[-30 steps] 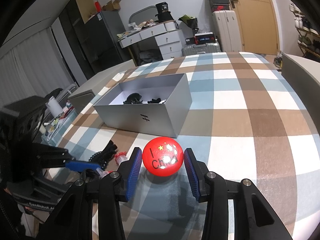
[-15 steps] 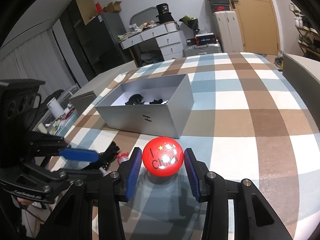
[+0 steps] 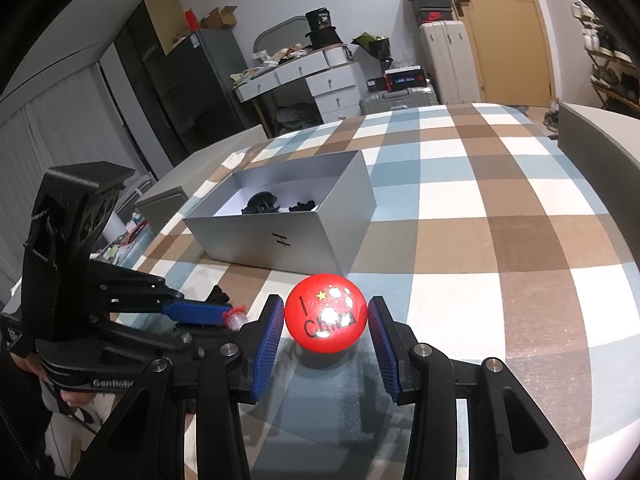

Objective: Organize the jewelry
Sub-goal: 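Carry the badge and red hair tie over the silver box with both tools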

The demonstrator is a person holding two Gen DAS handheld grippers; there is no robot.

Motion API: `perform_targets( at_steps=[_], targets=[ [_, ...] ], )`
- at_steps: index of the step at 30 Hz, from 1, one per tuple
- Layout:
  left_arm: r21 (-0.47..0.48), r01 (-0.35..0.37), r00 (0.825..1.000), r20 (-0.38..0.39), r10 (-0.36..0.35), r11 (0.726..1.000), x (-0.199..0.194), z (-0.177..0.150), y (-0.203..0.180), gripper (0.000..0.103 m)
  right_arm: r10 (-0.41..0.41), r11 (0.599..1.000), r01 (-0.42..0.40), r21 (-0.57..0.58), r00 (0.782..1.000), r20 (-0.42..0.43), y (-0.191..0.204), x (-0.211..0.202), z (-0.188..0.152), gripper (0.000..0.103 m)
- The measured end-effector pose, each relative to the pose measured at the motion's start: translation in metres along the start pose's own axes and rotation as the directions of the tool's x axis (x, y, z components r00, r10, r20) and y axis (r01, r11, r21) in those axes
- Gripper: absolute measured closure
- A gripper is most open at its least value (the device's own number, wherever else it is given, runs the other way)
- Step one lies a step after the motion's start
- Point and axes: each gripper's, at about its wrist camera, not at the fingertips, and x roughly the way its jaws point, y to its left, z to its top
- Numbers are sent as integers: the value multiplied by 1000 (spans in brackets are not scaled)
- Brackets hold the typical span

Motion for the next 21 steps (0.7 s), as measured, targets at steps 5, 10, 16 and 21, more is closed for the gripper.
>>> perform_targets(
  at_steps=[5, 10, 16, 21],
  targets=[
    [11, -1, 1000, 14, 1, 1000, 0, 1, -3, 91, -4, 1000, 4, -4, 1000, -3, 1, 0, 0, 61],
    [6, -6, 997, 73, 6, 1000, -15, 2, -2, 91, -9, 1000, 9, -12, 1000, 4, 4, -2, 4, 61],
    [9, -18, 983, 182, 16, 1000, -47, 3, 1, 91, 1, 999, 0, -33, 999, 46, 12, -8, 20, 61],
    [-34, -39, 959, 278, 47, 999, -71, 14, 18, 91, 31, 997, -24, -73, 996, 87, 25, -9, 43, 61]
  ],
)
